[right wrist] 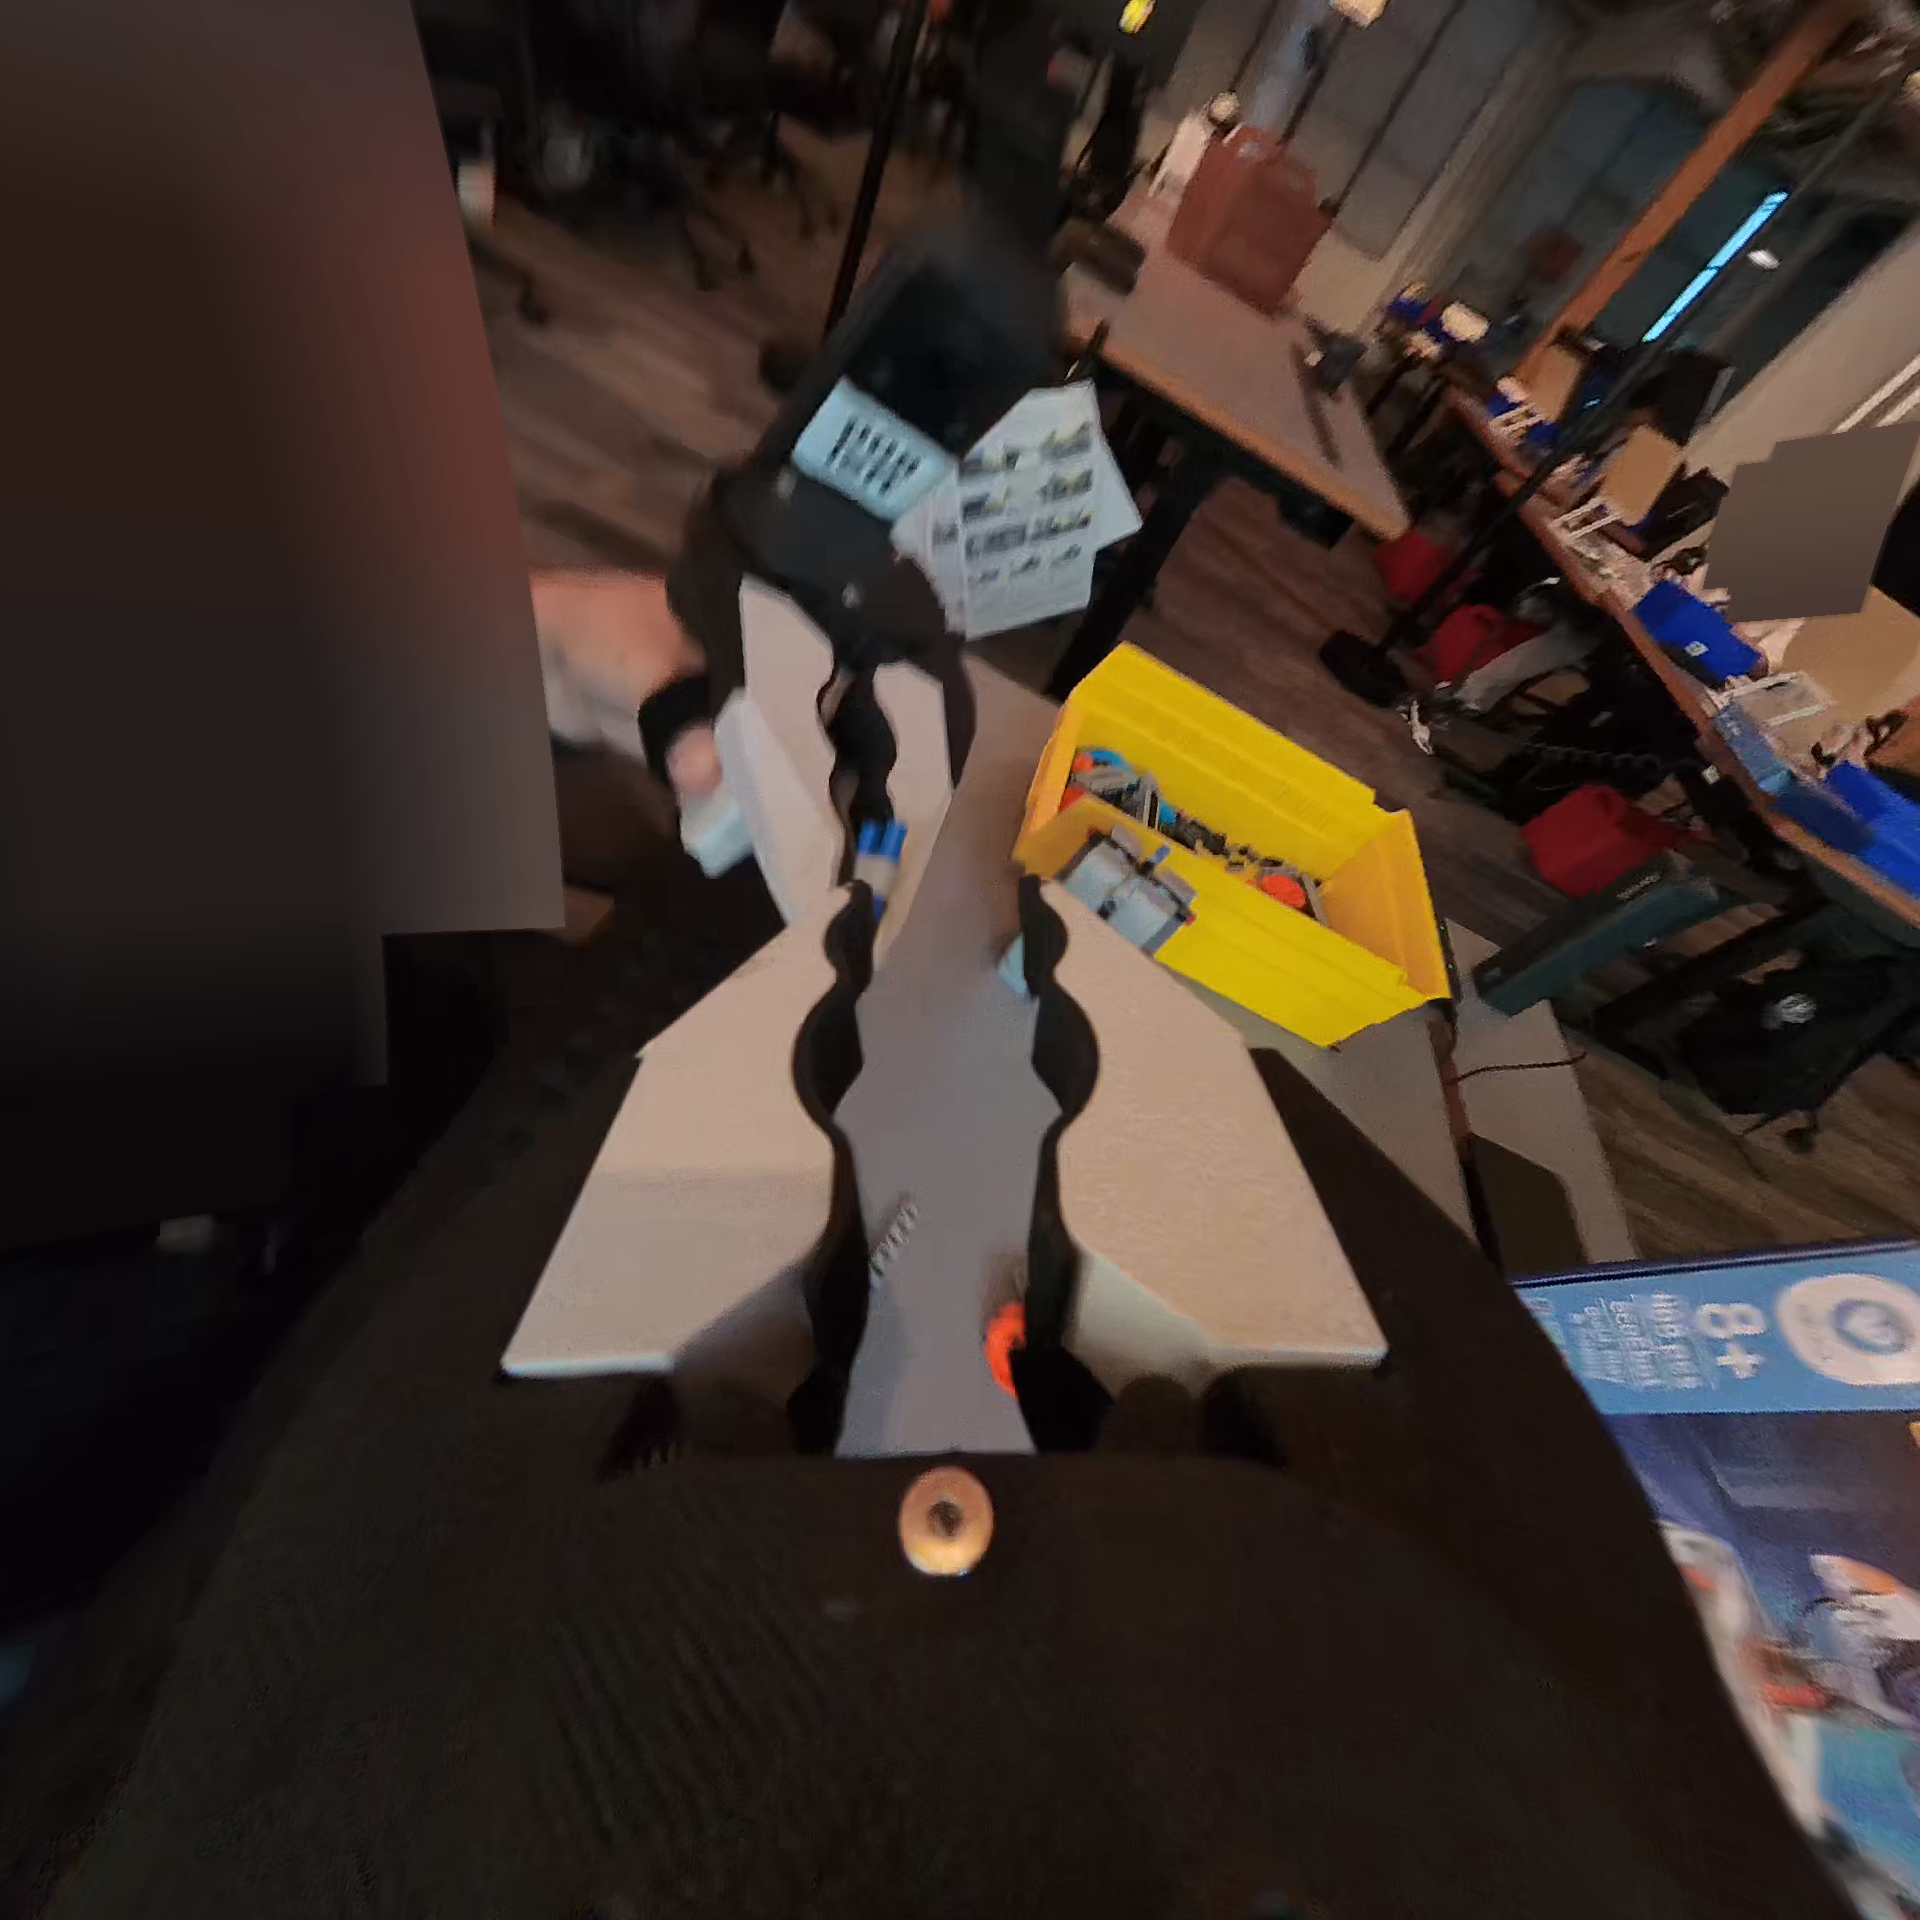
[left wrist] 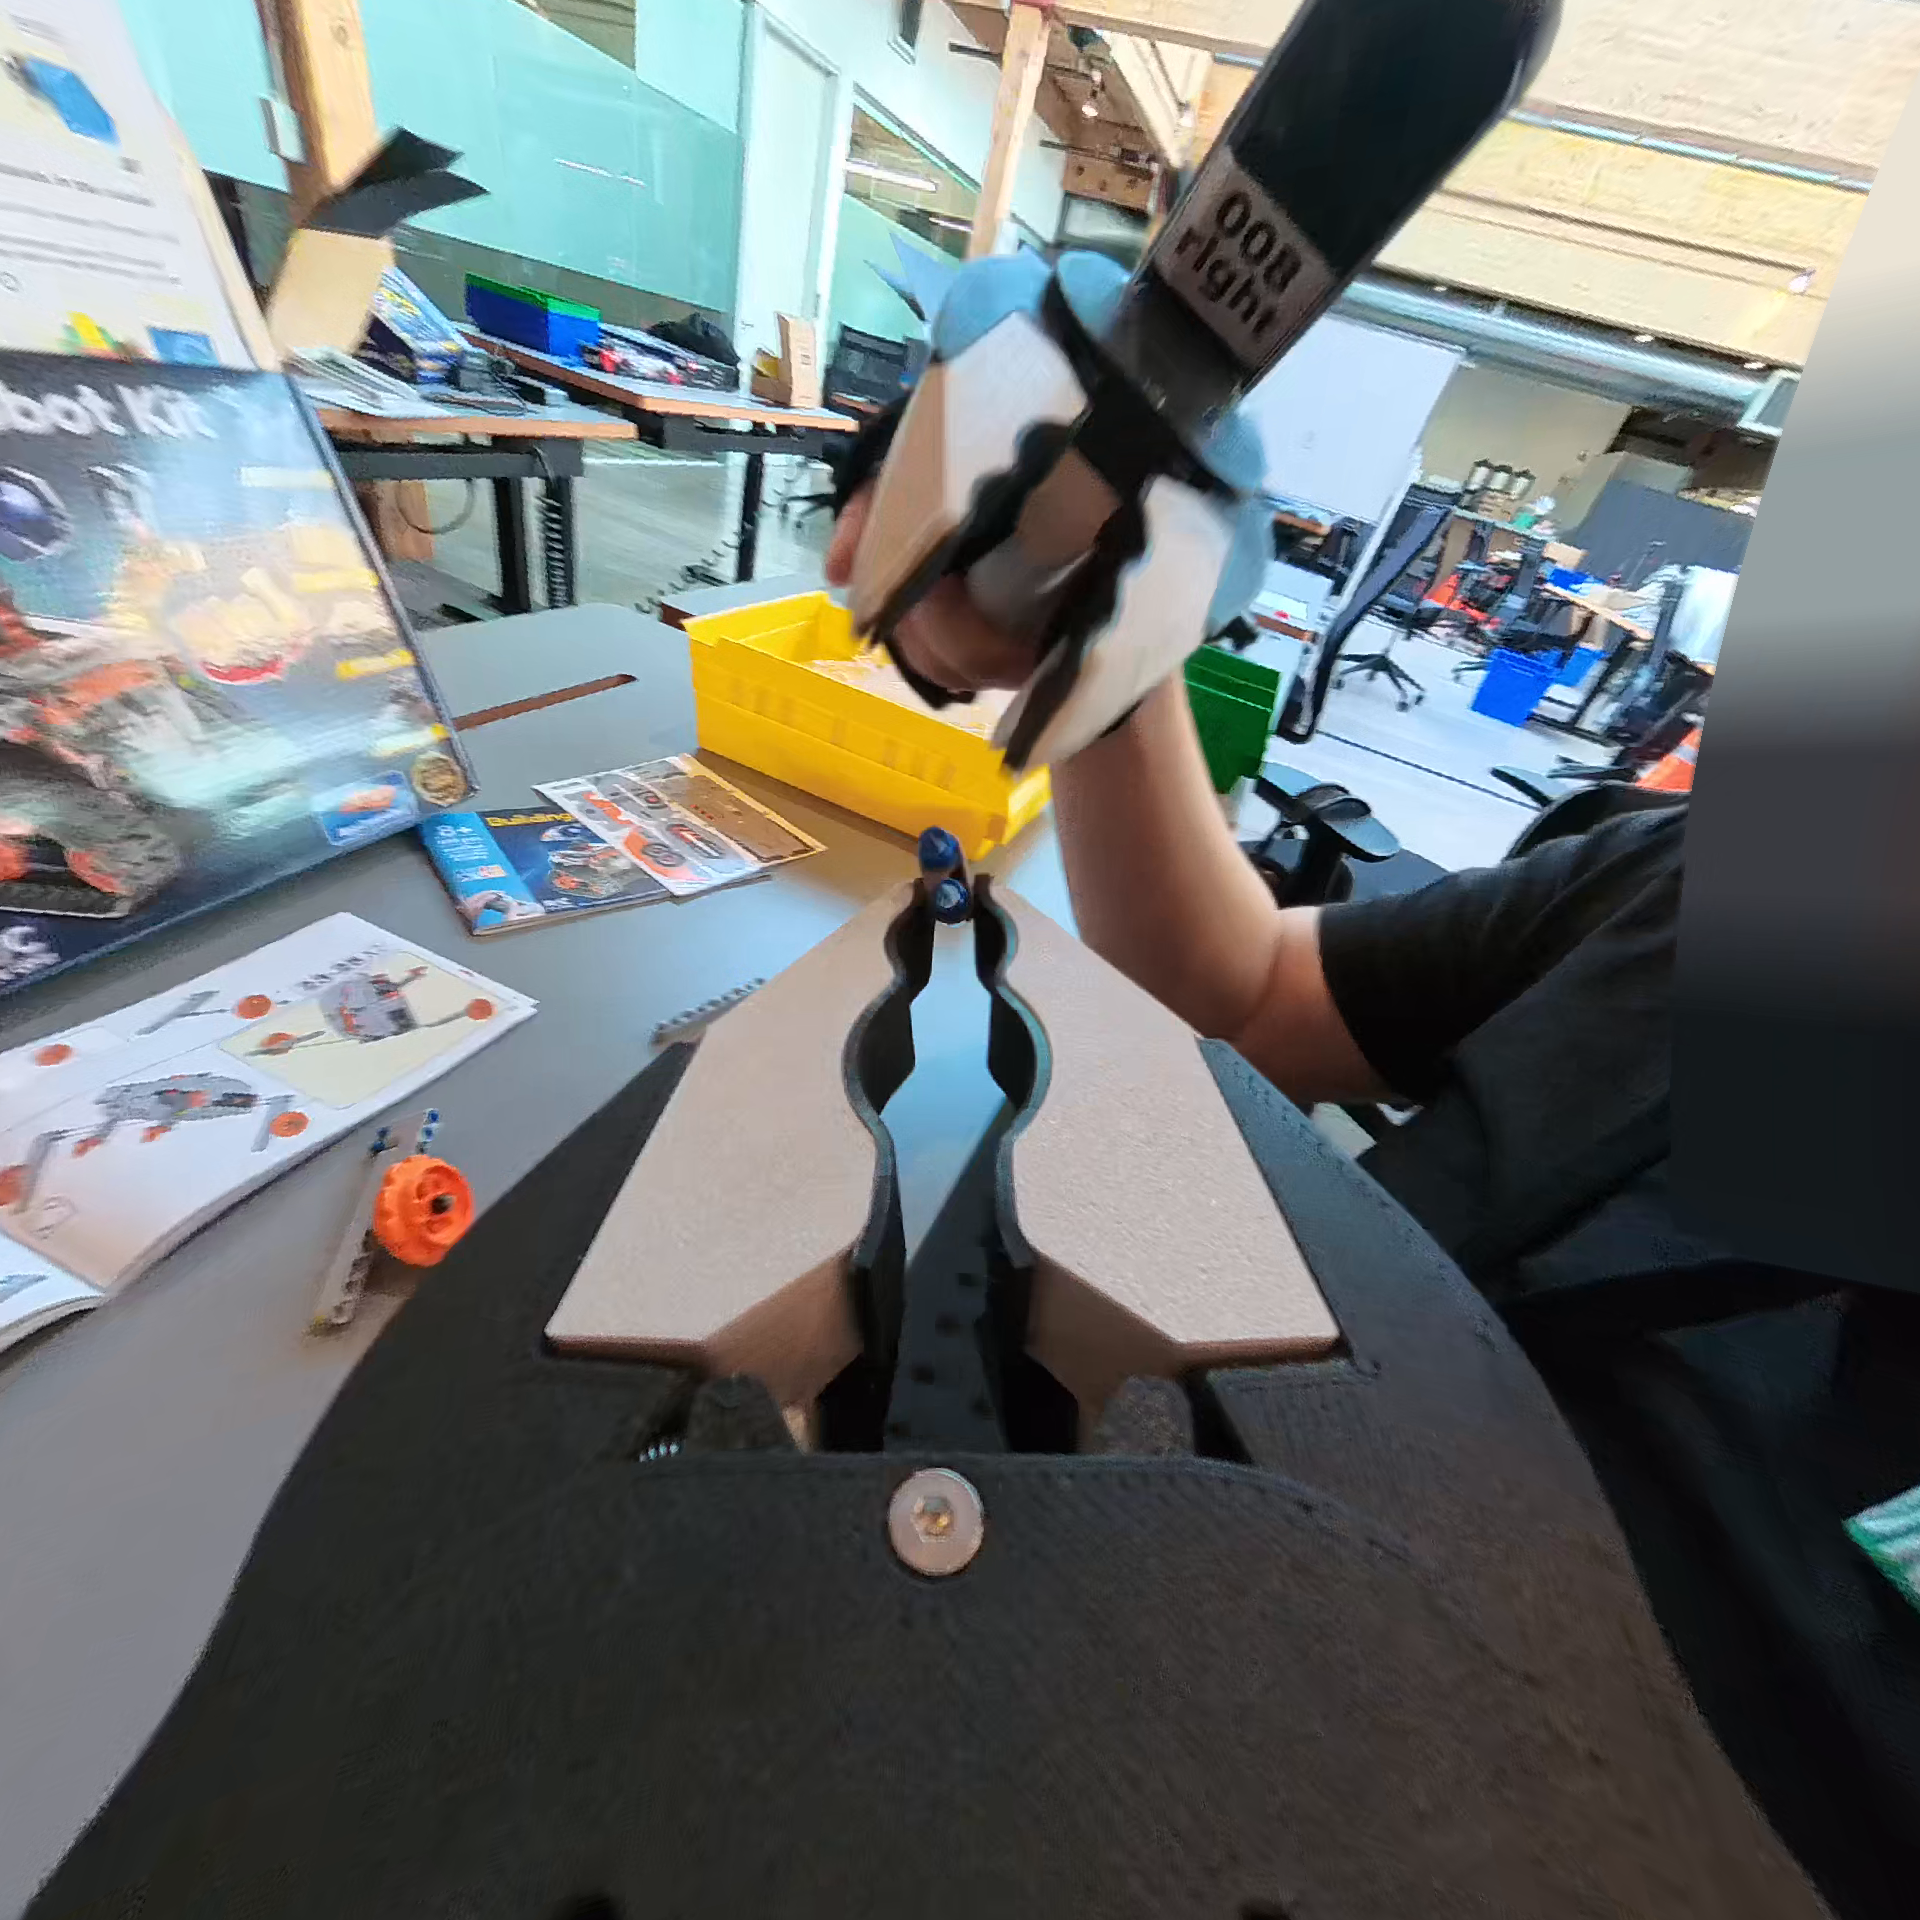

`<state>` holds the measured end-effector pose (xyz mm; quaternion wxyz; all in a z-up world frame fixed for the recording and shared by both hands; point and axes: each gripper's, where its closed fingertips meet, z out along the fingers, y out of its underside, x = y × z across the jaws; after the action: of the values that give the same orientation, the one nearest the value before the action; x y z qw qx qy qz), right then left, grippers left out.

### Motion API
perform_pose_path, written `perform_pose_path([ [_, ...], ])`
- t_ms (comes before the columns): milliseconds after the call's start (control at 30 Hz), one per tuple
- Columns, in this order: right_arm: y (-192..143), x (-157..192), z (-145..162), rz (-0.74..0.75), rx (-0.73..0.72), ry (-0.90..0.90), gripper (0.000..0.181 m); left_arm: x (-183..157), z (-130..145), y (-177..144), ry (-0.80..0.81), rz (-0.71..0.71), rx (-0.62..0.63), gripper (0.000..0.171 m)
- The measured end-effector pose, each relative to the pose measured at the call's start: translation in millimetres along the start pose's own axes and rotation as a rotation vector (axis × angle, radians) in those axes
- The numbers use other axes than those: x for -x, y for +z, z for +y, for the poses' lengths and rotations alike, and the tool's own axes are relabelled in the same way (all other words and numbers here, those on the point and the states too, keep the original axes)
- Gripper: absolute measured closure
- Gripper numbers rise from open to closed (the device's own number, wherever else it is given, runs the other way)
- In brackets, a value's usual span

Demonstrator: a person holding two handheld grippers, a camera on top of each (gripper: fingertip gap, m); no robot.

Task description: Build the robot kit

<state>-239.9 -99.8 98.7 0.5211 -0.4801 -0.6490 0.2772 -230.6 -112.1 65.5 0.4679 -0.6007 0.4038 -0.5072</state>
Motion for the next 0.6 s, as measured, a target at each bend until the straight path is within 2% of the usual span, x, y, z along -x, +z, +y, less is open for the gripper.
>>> perform_pose_path([
  [67, 4.9, 11.5, 15.8, -0.019, 0.053, -0.221, 0.14, -8.3, 2.2, -0.1, -0.049, 0.053, 0.032, 0.166],
  [133, 9.2, 32.3, 18.6, -0.085, 0.024, -0.367, 0.14, -17.1, 7.7, -1.3, -0.115, 0.116, 0.081, 0.166],
  [300, 13.3, 45.5, -0.7, -0.192, -0.079, -0.201, 0.142, -26.4, 16.5, -5.7, -0.175, 0.149, 0.147, 0.166],
  [600, 15.7, 72.3, -1.1, -0.252, -0.142, -0.402, 0.143, -50.1, 29.7, -11.0, -0.249, 0.274, 0.267, 0.166],
])
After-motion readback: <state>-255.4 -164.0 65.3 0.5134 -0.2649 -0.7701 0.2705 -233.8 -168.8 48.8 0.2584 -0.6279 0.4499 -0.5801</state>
